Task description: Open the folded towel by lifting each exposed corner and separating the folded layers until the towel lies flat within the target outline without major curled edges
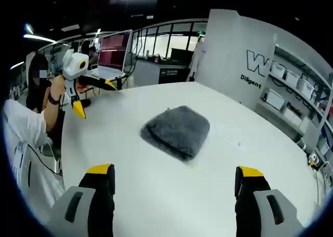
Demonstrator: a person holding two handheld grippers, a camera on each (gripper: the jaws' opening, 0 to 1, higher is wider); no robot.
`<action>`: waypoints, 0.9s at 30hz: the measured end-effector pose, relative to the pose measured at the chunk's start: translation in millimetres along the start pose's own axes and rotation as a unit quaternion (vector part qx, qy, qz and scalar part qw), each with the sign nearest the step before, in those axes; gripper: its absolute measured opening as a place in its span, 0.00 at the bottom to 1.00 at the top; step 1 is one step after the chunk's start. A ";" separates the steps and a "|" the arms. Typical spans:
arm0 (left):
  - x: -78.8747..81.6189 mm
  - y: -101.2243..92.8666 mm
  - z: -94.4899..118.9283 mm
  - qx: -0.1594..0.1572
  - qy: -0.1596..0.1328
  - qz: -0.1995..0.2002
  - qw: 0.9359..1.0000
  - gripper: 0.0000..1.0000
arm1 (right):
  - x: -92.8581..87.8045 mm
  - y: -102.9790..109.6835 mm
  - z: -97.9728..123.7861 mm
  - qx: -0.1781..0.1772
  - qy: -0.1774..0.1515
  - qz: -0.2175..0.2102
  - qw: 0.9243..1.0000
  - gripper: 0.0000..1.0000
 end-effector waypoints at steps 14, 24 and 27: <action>-1.7 2.1 -1.7 -0.001 0.002 -0.001 1.000 0.99 | -2.4 4.0 -2.5 0.007 0.004 -0.001 1.000 0.96; -4.9 10.2 0.8 0.005 -0.004 0.008 1.000 0.99 | -1.5 5.0 -6.3 0.009 0.011 0.005 1.000 0.96; -6.0 13.1 1.1 0.010 -0.004 0.010 1.000 0.99 | -0.6 6.9 -8.9 0.012 0.012 0.012 1.000 0.96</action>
Point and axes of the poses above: the point that each gripper's makers call its tool centre point, and the gripper's own axes: z roughly backward along the fingers, y roughly to its left, x roughly out of its top, the point moved 3 cm from there along z, roughly backward along the fingers, and after that the axes turned 3 degrees about z, right-handed, at the moved point
